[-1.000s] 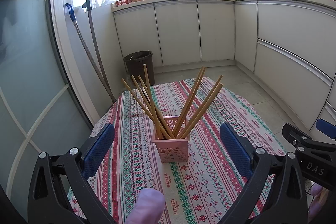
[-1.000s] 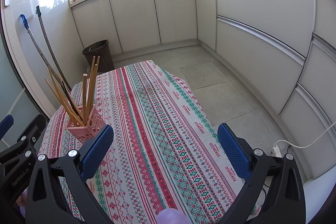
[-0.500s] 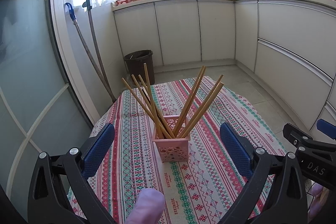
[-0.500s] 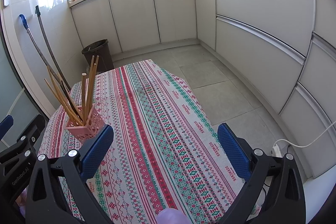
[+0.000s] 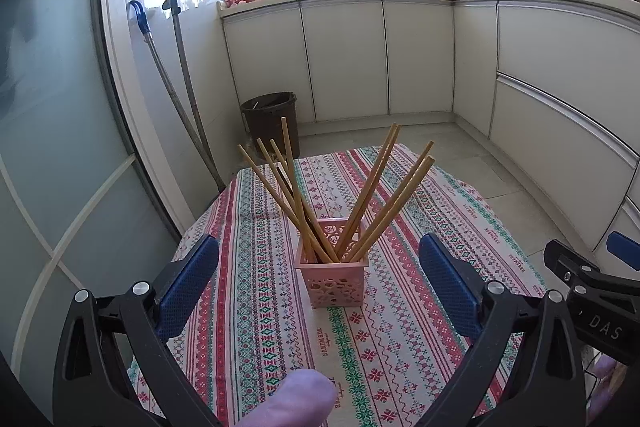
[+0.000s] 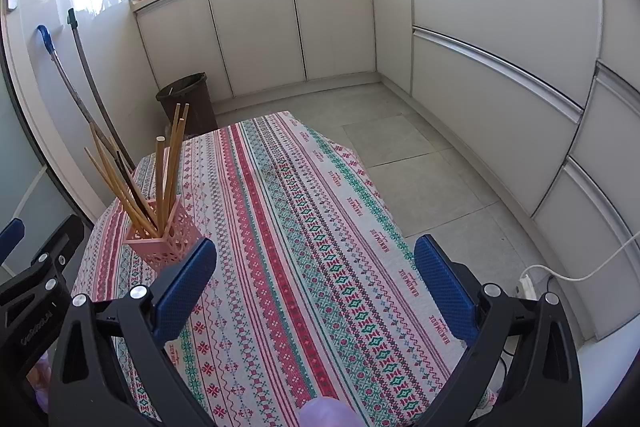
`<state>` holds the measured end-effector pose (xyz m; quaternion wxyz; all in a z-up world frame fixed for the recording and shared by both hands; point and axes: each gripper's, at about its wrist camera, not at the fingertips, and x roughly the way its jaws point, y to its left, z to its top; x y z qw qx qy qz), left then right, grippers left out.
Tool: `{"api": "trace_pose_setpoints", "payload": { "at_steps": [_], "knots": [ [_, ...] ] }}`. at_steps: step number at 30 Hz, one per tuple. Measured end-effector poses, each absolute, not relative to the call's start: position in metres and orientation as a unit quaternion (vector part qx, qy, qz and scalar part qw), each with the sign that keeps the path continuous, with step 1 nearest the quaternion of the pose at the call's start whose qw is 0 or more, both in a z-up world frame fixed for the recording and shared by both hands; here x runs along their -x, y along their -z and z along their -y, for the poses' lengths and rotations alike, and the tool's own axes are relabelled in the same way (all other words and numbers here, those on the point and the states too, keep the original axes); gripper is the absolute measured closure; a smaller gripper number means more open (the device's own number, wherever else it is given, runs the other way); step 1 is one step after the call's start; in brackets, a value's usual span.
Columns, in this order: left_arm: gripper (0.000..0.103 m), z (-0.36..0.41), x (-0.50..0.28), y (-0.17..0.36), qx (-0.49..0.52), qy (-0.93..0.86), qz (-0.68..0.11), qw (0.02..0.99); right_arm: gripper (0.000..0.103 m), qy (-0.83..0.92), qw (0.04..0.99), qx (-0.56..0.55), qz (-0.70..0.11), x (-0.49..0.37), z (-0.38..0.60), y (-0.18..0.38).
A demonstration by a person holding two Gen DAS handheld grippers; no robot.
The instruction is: Organize utensils
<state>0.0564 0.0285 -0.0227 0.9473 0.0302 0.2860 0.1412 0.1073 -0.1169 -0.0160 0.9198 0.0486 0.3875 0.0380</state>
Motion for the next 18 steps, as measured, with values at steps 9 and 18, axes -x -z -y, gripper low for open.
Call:
{"api": "trace_pose_setpoints", "payload": {
  "at_steps": [9, 18],
  "knots": [
    [0.007, -0.0295, -0.0578, 0.0220, -0.025, -0.144, -0.292, 0.945, 0.006, -0.044, 0.919, -0.039, -0.390, -0.1059, 0.1122, 0.0160],
    [0.015, -0.0286, -0.0558, 0.0228, -0.025, -0.144, -0.285, 0.947, 0.006, -0.047, 0.919, -0.035, -0.390, -0.1058, 0.1099, 0.0145]
  ]
}}
